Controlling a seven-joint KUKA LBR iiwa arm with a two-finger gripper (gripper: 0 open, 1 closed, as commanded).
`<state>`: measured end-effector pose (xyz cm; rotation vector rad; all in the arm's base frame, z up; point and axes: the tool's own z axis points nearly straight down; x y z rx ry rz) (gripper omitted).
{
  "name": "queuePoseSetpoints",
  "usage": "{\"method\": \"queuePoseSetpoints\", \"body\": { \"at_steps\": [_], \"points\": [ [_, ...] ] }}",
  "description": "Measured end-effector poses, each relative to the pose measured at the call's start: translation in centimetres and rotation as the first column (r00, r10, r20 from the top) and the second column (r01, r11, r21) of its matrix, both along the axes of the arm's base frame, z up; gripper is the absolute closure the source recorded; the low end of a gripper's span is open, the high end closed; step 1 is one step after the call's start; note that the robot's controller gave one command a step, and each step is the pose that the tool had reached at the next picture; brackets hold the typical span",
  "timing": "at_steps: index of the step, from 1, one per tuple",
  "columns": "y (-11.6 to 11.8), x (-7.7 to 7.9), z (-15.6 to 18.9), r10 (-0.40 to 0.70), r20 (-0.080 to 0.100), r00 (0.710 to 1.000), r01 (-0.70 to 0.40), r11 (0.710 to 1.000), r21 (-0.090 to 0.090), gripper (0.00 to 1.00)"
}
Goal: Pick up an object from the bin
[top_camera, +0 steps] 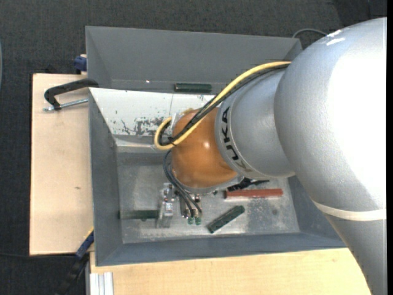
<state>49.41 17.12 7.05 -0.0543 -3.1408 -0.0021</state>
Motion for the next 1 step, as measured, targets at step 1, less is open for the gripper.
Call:
{"method": "queuePoseSetpoints", "body": {
  "at_steps": [1],
  "points": [
    [1.3,2.82,13.75,0.043,0.005,0.999,-0.043,0.999,0.001,1.0]
  ]
}}
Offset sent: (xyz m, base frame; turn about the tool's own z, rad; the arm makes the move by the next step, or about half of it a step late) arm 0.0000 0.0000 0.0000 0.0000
